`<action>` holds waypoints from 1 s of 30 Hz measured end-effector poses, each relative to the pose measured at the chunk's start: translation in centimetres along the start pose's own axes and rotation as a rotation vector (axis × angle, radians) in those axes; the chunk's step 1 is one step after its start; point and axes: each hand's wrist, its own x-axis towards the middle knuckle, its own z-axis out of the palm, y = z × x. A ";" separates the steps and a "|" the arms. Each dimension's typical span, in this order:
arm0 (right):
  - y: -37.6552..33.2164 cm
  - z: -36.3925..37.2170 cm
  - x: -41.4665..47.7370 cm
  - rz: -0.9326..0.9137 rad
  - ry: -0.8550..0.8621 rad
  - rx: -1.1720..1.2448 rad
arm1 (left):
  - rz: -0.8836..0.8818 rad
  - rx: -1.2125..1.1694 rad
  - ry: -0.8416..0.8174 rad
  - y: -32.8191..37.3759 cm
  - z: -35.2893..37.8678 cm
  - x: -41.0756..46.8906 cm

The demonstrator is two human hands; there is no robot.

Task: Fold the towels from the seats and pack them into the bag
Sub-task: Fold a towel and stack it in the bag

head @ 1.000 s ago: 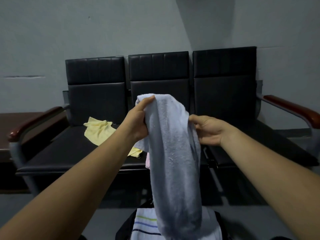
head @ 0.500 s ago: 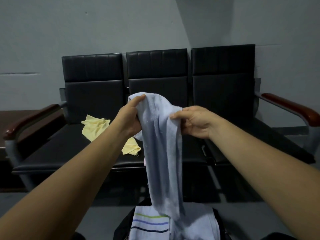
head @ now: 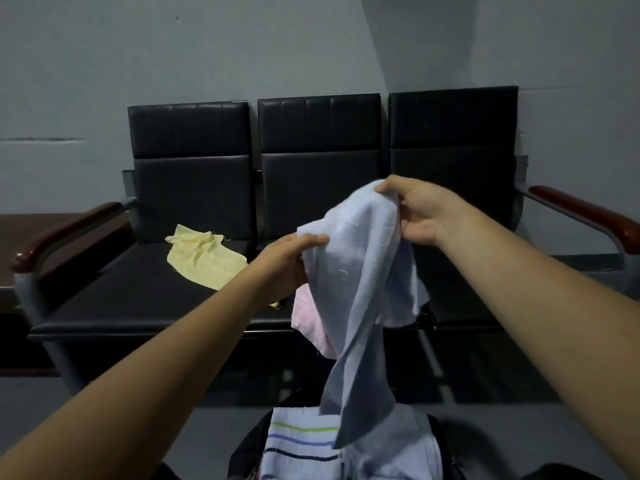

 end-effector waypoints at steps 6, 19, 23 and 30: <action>2.0 -1.9 0.3 0.215 -0.023 0.074 | 0.023 -0.183 -0.019 1.8 1.9 -0.2; 3.7 -1.6 1.5 -0.129 0.023 -0.071 | 0.122 0.259 0.231 3.1 -2.2 0.8; 3.4 -1.0 1.3 -0.230 0.052 -0.127 | 0.077 0.183 0.236 3.5 -3.2 0.7; 2.4 -1.4 1.1 -0.169 -0.007 0.106 | 0.093 0.205 0.076 3.2 -3.2 0.5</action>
